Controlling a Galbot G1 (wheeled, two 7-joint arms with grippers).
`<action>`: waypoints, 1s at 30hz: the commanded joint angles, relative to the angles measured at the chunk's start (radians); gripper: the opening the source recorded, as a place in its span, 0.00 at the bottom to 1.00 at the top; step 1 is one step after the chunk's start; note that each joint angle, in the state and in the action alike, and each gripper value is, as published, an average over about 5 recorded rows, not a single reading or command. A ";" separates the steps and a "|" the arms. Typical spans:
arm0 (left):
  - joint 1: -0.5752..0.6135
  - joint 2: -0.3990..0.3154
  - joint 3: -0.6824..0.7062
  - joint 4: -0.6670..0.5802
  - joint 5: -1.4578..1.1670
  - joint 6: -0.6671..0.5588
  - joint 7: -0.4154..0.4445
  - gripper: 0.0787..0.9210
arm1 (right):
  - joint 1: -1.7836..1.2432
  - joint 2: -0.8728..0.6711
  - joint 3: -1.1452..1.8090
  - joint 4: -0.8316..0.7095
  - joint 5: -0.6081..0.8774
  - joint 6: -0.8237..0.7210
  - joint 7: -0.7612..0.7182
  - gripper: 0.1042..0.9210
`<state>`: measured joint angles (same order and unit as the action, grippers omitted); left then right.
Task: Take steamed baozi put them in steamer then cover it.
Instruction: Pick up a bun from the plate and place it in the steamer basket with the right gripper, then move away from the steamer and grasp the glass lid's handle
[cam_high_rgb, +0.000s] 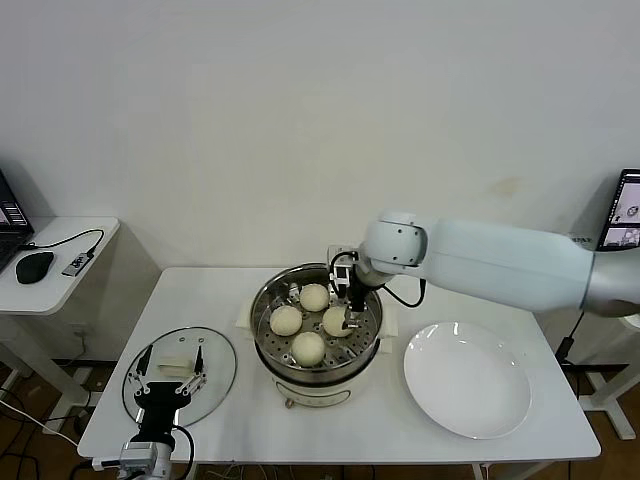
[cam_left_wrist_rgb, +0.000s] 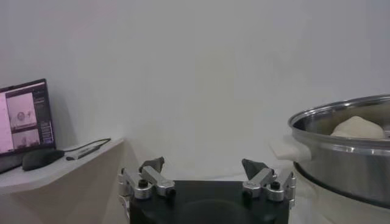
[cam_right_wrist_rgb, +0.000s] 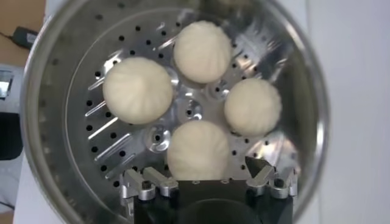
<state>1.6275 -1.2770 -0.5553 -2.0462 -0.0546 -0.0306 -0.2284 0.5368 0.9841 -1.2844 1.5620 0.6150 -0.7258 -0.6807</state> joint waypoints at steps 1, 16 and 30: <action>-0.005 0.004 -0.002 0.010 -0.004 0.000 0.003 0.88 | -0.033 -0.182 0.156 0.225 0.026 0.007 0.161 0.88; -0.004 -0.006 -0.005 0.025 0.004 -0.025 -0.001 0.88 | -1.143 -0.325 1.111 0.343 -0.172 0.629 0.673 0.88; 0.033 -0.032 -0.002 0.022 0.331 -0.010 -0.061 0.88 | -1.839 0.106 1.908 0.387 -0.390 0.891 0.500 0.88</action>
<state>1.6446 -1.2967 -0.5553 -2.0314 0.0141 -0.0537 -0.2495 -0.7167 0.8401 -0.0176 1.8935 0.3775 -0.0638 -0.1465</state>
